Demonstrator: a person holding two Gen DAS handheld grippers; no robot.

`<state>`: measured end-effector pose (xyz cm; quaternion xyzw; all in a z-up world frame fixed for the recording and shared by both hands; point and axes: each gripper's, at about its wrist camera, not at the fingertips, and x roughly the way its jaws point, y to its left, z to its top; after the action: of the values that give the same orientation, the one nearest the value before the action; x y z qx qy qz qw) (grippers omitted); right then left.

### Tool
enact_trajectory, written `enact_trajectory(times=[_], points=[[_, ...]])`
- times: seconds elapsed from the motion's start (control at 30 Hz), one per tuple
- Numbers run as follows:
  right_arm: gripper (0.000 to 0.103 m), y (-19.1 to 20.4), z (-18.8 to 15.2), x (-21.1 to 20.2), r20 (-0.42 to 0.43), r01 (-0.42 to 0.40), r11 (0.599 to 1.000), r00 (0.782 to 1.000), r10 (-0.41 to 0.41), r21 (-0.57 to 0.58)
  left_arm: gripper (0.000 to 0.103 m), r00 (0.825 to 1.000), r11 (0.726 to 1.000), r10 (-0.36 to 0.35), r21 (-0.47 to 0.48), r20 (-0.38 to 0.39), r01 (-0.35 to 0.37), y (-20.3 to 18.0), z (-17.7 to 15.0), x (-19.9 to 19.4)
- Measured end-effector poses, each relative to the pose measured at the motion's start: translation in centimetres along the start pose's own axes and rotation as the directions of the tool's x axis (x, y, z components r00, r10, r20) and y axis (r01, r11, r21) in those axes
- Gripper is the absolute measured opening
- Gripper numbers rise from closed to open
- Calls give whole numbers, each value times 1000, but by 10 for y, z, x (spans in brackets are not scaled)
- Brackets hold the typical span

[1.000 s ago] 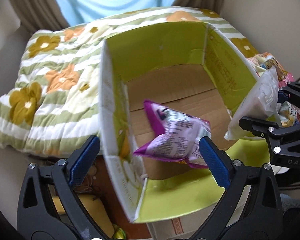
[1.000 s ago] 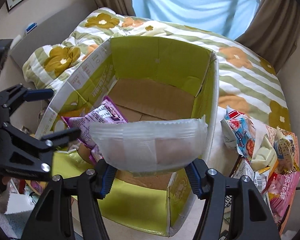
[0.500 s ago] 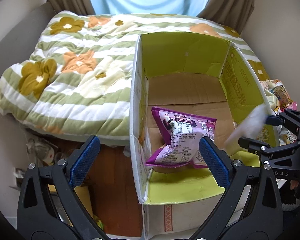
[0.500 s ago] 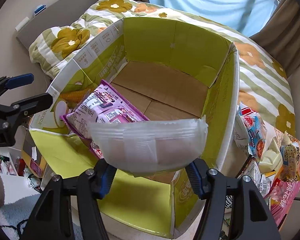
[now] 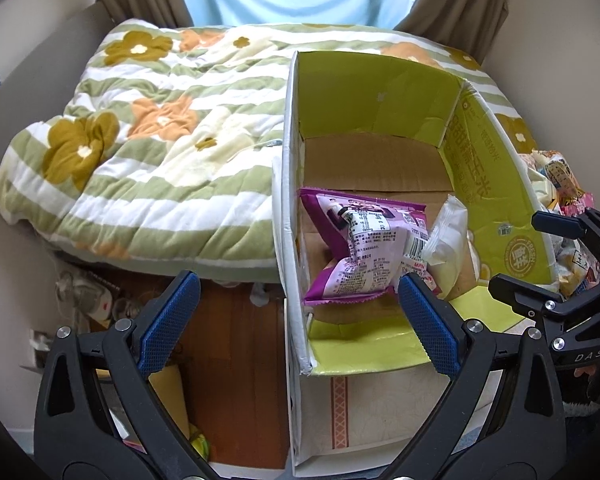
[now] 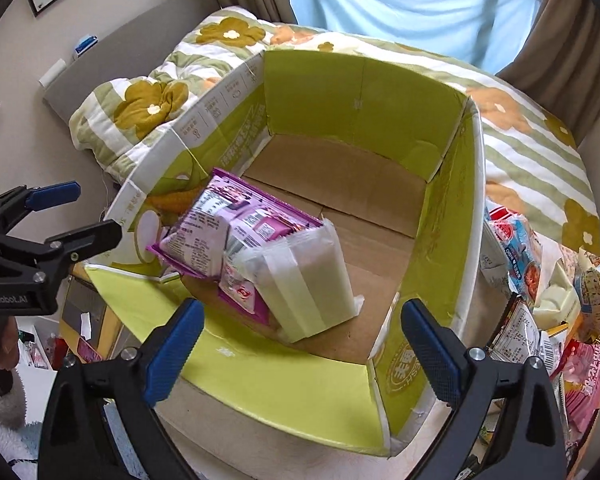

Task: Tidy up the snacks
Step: 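Move both tools back from the box toward the snack pile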

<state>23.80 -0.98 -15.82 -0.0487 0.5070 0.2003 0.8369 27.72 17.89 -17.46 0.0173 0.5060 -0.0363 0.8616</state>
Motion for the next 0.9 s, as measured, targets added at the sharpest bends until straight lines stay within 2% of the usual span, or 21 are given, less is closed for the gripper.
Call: enact_trajectory(times=[0.17,0.5,0.7,0.9], points=[[98,4,-1,-17,48,9,1000,999,-9,10,99,1000,999,-15,29,26,14,-3,1,-13],[98,10,-9,-62,154,53,993,986,-69,107,99,993,988,-102,121,64,93,-30,0,-34],[98,-14,-33,-97,208,92,980,970,-128,176,99,985,978,-145,162,92,129,-66,-3,-48],[98,-59,-70,-132,241,145,964,950,-199,223,99,980,971,-166,193,114,142,-128,-12,-60]])
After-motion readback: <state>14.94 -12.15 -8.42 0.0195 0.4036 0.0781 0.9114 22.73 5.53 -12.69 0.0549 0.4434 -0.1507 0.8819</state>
